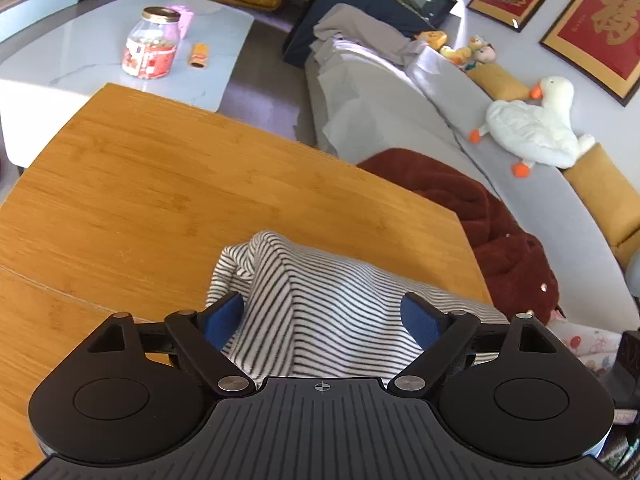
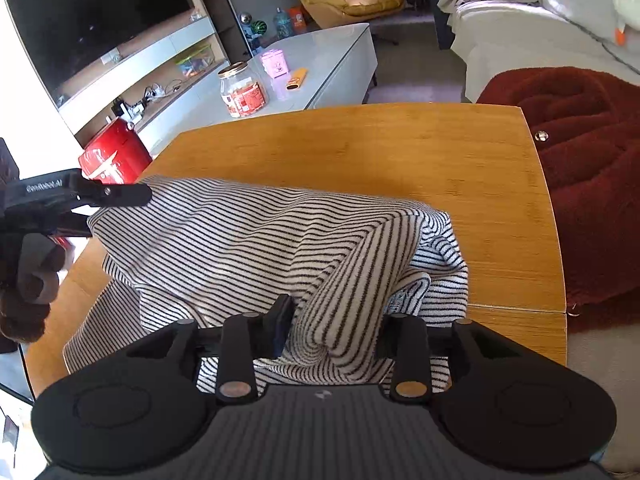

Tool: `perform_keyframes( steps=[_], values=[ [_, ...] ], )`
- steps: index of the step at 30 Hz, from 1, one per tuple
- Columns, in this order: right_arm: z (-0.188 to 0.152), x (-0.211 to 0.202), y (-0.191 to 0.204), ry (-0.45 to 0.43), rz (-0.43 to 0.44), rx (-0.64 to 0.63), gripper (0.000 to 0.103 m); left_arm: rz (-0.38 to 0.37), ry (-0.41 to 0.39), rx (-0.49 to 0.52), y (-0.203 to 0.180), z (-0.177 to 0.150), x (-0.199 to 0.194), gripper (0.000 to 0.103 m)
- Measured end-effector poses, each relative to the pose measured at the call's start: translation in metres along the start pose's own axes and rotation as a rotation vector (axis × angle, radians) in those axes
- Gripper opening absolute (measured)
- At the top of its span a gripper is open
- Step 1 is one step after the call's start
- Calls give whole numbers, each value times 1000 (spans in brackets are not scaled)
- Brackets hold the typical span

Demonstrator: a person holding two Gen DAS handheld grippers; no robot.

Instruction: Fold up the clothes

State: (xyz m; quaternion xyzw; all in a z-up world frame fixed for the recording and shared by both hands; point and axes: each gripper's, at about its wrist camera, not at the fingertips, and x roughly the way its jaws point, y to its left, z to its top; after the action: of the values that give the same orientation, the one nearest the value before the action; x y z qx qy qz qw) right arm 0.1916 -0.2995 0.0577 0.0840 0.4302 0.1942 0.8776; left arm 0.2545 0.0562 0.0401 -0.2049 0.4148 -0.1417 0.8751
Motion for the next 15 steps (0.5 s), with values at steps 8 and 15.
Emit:
perform_keyframes(
  steps=[8,15],
  values=[
    [1,-6,-2,-34,43,20,25,8,43,41,-5,-11,19,42],
    [4,-58,11,-80,131,-16,23,-75,24,90,-18,-25,-43,29]
  ],
)
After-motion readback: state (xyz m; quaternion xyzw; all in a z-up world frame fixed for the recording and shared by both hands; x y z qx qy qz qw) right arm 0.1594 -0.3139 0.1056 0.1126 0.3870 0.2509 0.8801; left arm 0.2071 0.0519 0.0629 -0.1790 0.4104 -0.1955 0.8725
